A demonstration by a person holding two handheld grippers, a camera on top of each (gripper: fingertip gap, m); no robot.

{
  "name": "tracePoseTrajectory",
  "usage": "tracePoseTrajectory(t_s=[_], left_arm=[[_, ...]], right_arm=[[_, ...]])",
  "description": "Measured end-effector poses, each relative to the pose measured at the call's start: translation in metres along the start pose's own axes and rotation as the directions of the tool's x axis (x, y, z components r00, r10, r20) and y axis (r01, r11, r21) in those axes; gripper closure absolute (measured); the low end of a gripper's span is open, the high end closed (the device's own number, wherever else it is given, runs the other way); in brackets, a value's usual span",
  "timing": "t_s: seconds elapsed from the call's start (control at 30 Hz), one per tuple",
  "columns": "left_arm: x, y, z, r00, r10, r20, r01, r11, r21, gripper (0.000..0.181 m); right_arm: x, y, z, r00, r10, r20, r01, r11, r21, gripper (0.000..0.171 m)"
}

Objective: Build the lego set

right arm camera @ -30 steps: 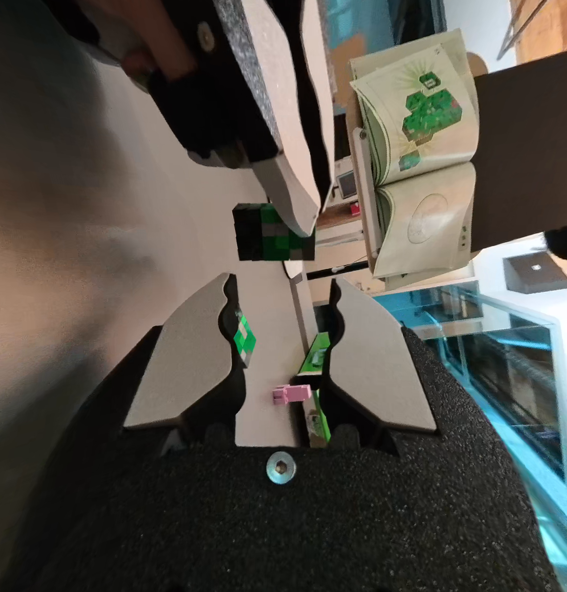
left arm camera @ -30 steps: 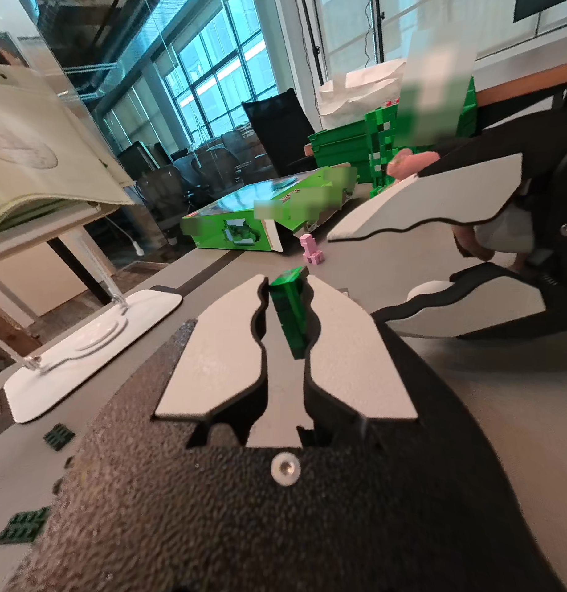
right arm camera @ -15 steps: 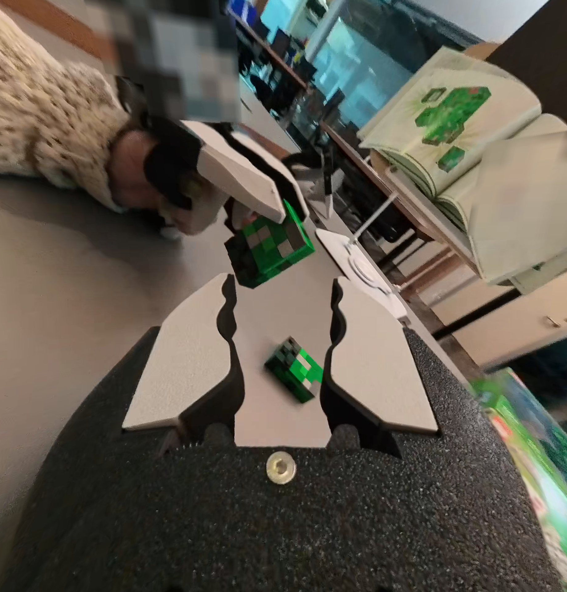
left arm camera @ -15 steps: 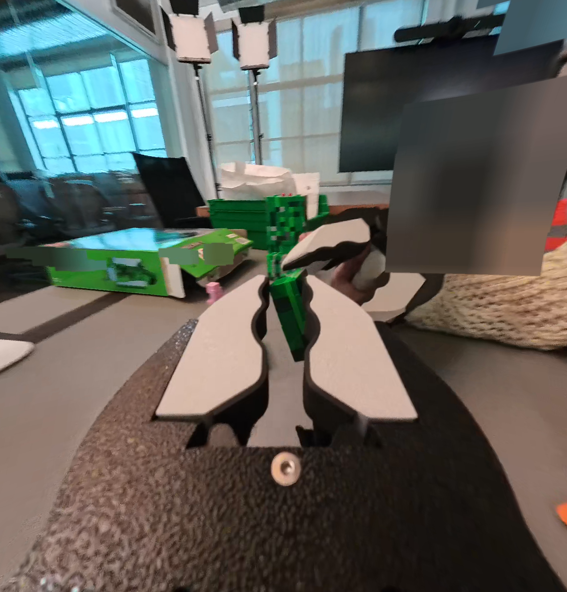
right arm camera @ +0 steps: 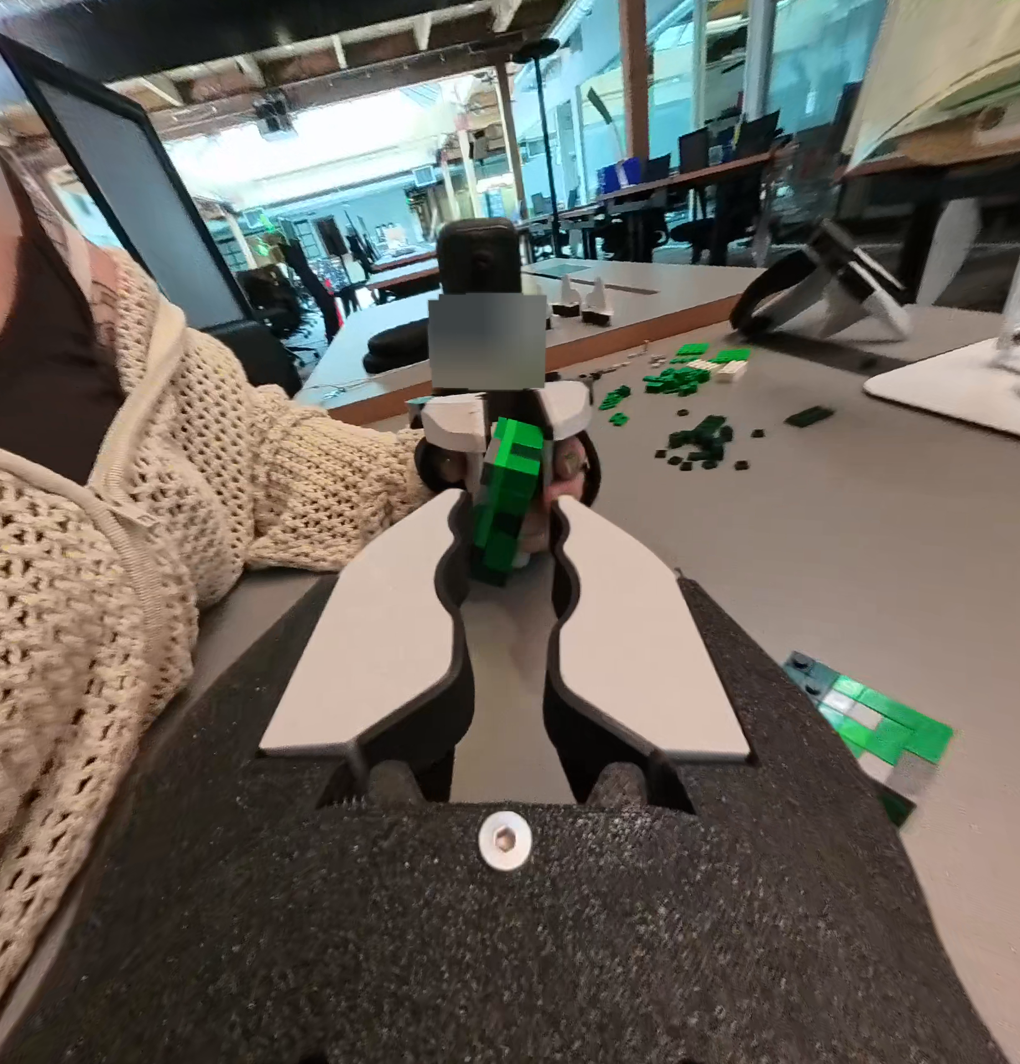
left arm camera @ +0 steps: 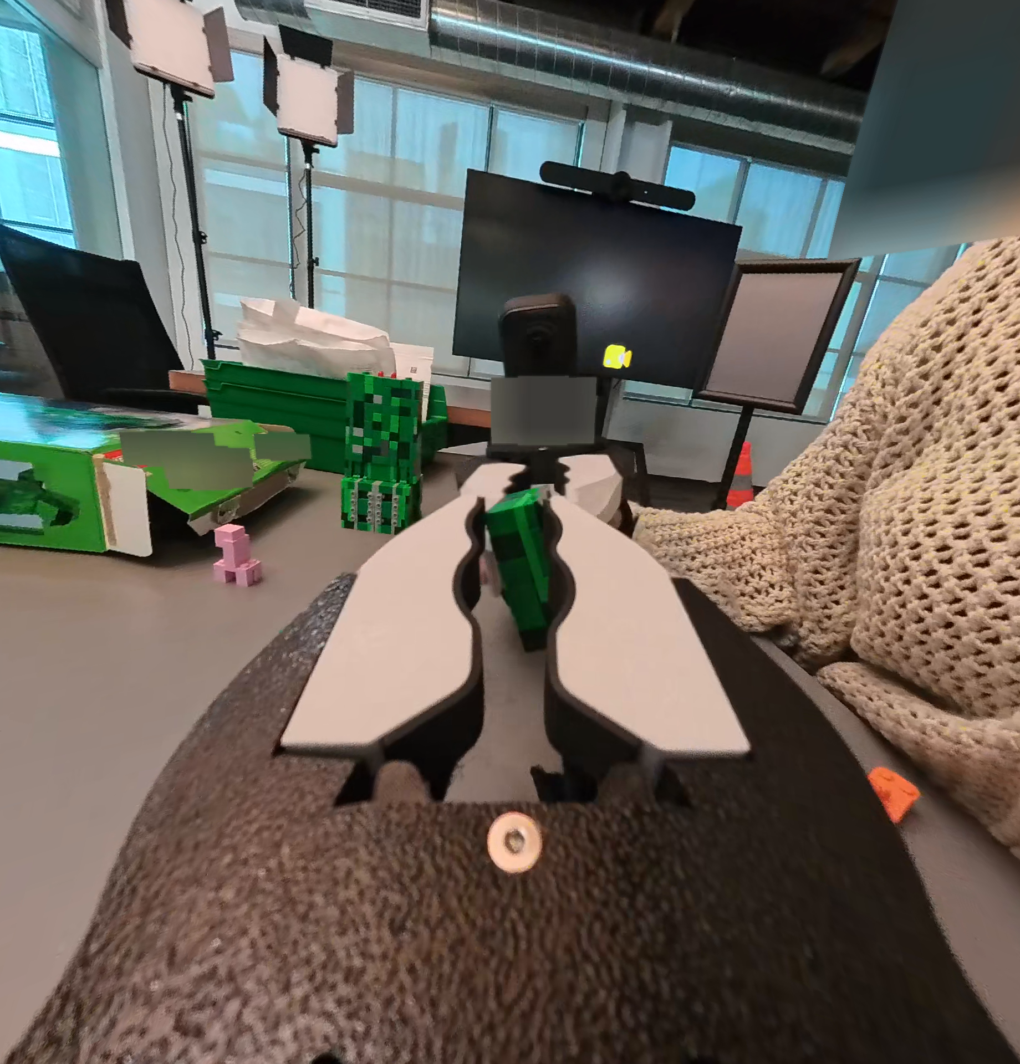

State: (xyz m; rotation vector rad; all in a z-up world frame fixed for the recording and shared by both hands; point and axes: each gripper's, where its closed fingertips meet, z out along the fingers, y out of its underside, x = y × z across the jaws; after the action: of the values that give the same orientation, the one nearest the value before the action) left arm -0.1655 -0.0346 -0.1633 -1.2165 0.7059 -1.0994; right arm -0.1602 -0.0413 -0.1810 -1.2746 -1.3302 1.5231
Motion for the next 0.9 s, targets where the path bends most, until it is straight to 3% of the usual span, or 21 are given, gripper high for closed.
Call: tracePoseTrajectory(t_s=[0.03, 0.2, 0.3, 0.43, 0.63, 0.9], left_arm=[[0.0, 0.0, 0.0, 1.0, 0.0, 0.001, 0.0, 1.0, 0.002, 0.163], [-0.004, -0.002, 0.0, 0.997, 0.05, 0.055, -0.051, 0.999, 0.016, 0.161], [-0.014, -0.007, -0.002, 0.963, 0.193, 0.188, -0.201, 0.979, 0.026, 0.135], [-0.031, -0.003, -0.002, 0.841, 0.394, 0.37, -0.378, 0.918, -0.119, 0.116], [-0.053, 0.012, -0.005, 0.644, 0.599, 0.477, -0.456, 0.8, -0.389, 0.116], [-0.053, 0.018, -0.005, 0.608, 0.652, 0.453, -0.476, 0.756, -0.449, 0.131]], right_arm=[[-0.002, 0.0, 0.0, 1.0, 0.006, 0.016, -0.006, 1.0, -0.002, 0.154], [0.004, 0.003, 0.001, 1.0, 0.016, -0.021, -0.017, 1.0, -0.02, 0.155], [0.019, 0.005, -0.002, 0.991, -0.023, -0.129, 0.02, 0.999, -0.029, 0.155], [0.046, -0.005, -0.011, 0.924, -0.106, -0.368, 0.115, 0.993, 0.005, 0.155], [0.047, -0.016, -0.005, 0.866, -0.119, -0.485, 0.182, 0.98, 0.085, 0.155], [0.045, -0.017, 0.002, 0.809, -0.167, -0.563, 0.254, 0.964, 0.08, 0.155]])
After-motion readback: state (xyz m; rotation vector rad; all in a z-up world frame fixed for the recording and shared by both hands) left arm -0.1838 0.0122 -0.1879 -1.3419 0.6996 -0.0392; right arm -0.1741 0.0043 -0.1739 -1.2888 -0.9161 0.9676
